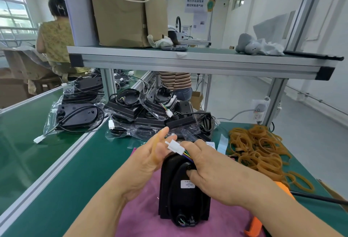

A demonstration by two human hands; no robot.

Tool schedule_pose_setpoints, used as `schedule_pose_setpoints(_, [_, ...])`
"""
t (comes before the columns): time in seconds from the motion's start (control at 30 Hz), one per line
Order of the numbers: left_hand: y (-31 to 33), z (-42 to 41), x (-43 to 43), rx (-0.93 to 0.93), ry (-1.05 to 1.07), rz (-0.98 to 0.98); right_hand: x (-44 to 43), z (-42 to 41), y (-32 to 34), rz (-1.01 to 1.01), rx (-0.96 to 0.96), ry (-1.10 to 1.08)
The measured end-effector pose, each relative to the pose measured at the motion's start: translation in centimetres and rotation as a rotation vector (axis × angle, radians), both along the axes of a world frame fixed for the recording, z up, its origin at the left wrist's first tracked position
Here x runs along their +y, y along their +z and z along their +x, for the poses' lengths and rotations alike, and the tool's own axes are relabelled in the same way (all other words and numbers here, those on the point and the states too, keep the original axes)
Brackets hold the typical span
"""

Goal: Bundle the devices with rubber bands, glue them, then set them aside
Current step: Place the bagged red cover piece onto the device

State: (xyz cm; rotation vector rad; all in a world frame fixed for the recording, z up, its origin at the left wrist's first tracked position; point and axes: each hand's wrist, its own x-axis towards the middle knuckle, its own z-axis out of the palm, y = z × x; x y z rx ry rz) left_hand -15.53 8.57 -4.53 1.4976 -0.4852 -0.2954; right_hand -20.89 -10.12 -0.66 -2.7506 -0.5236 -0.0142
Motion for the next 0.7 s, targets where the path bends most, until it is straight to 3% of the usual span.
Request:
schedule_pose_setpoints(0.13, [0.0, -0.6, 0.6, -0.086, -0.06, 0.063, 0.3, -0.3, 0.1, -0.037, 0.011, -0.034])
schedule_pose_setpoints(0.27, [1.7, -1.3, 0.1, -0.28, -0.079, 0.282, 0.5, -0.1, 0.4, -0.105, 0.024, -0.042])
schedule_pose_setpoints(0.37, [3.2, -2.0, -0.9, -0.469, -0.003, 0.509, 0.4, 0.4, 0.8, -0.123, 0.063, -0.058])
schedule_pose_setpoints(0.47, [4.1, -2.0, -0.7, -0.547, 0.109, 0.608, 0.4, 0.4, 0.8, -0.121, 0.077, -0.058])
schedule_pose_setpoints(0.57, [4.5, -0.9, 0.5, -0.54, 0.141, 0.513, 0.3, 0.5, 0.7, -0.083, 0.057, -0.049])
schedule_pose_setpoints(0.7, [2.7, -0.5, 1.2, -0.385, 0.073, 0.523, 0.0, 0.5, 0.4, -0.058, 0.047, -0.045])
